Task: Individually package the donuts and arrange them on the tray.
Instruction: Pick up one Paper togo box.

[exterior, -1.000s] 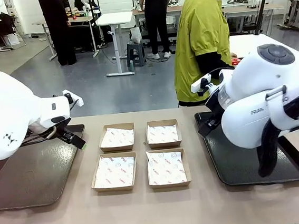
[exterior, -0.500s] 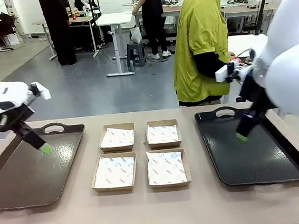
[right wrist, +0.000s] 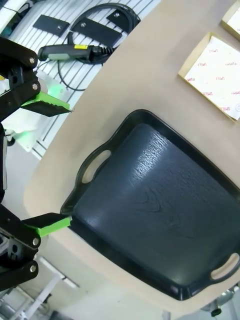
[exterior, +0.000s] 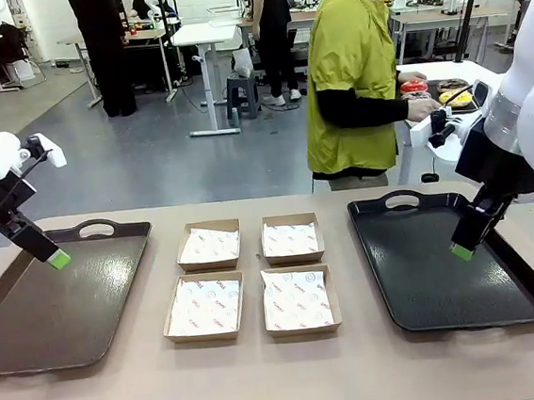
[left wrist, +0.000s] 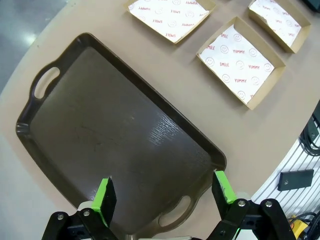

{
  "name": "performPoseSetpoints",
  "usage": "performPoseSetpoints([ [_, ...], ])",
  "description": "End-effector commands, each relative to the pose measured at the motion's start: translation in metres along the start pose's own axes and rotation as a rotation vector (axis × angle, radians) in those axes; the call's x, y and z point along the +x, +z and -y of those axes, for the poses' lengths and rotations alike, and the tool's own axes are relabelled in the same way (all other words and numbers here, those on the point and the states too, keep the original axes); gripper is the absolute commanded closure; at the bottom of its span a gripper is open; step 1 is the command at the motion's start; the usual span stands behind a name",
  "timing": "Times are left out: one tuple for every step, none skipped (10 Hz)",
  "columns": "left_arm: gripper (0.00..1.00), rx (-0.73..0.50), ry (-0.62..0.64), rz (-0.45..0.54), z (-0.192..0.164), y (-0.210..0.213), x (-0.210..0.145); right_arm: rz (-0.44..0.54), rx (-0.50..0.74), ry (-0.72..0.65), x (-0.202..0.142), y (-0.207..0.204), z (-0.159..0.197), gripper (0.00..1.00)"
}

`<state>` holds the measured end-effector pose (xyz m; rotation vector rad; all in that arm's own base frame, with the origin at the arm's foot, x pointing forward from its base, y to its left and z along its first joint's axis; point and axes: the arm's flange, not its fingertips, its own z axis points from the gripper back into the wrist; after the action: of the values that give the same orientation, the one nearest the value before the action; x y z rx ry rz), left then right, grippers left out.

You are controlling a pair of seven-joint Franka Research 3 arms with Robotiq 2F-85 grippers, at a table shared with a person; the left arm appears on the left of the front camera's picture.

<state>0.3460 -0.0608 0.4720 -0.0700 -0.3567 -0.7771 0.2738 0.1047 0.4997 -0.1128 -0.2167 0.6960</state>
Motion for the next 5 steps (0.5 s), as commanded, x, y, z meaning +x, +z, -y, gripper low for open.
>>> performPoseSetpoints([
  [0.0,-0.01,0.002,0.001,0.0,-0.007,0.002,0.013,-0.004,-0.006,0.008,-0.004,-0.002,0.0],
  [0.0,-0.01,0.002,0.001,0.0,-0.007,0.002,0.013,-0.004,-0.006,0.008,-0.004,-0.002,0.0],
  [0.0,-0.005,0.001,-0.011,0.0,-0.005,0.0,0.003,-0.002,0.002,0.001,-0.001,0.0,0.0],
  [0.0,-0.22,0.141,0.025,-0.022,0.0,-0.002,0.061,0.266,-0.187,-0.01,-0.001,0.024,0.0],
  [0.0,-0.433,0.272,0.039,-0.044,0.002,-0.008,0.124,0.504,-0.306,-0.026,-0.005,0.05,0.0],
])
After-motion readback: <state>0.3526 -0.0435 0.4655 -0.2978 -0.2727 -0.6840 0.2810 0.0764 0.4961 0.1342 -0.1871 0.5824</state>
